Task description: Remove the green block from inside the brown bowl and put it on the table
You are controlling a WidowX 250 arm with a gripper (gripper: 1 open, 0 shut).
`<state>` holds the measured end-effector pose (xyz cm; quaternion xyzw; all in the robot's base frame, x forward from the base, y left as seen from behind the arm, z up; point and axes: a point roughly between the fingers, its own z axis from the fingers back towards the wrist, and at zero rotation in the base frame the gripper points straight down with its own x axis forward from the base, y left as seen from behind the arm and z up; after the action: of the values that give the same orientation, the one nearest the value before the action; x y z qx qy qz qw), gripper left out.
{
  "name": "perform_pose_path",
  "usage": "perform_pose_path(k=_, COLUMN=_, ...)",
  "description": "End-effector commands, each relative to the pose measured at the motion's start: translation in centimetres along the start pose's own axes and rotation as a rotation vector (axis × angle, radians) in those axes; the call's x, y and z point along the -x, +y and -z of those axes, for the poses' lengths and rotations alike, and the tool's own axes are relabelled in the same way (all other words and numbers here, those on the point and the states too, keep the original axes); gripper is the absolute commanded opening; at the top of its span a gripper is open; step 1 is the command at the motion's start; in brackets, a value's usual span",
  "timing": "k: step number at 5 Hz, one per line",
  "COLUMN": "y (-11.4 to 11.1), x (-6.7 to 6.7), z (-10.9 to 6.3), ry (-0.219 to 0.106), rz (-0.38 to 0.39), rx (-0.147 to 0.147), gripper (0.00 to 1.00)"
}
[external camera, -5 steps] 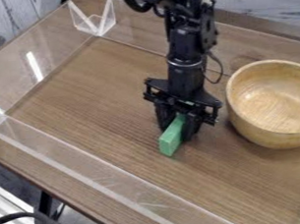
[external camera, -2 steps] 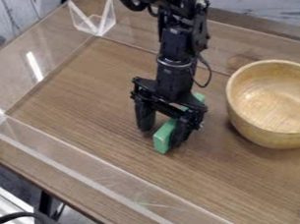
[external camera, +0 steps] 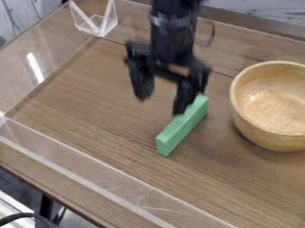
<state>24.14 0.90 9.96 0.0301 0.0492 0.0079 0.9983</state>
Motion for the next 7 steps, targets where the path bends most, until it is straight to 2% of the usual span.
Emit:
perform_pose_path(k=1, y=0.1, x=0.0, z=-4.3, ry=-0.096, rz=-0.007, rx=-0.007, gripper=1.0)
perform_pose_path(k=2, y=-0.7, x=0.4, z=-4.3, ry=-0.092, rz=0.017, rx=-0.016, gripper=1.0)
perform_pose_path(k=3, y=-1.2, x=0.6, z=-3.4, ry=-0.069, rz=0.035, rx=-0.018, gripper=1.0)
perform_pose_path(k=4, y=-1.4, x=1.2, z=-3.6, ry=-0.119, rz=0.022, rx=0.012, gripper=1.0)
perform_pose_path(k=5, y=-1.5, x=1.6, z=-4.0, ry=-0.148, rz=0.014, rx=0.029, gripper=1.0)
perform_pose_path(k=7, y=-0.8, x=1.0, z=-2.1, ry=-0.104, rz=0.029, rx=0.037, gripper=1.0)
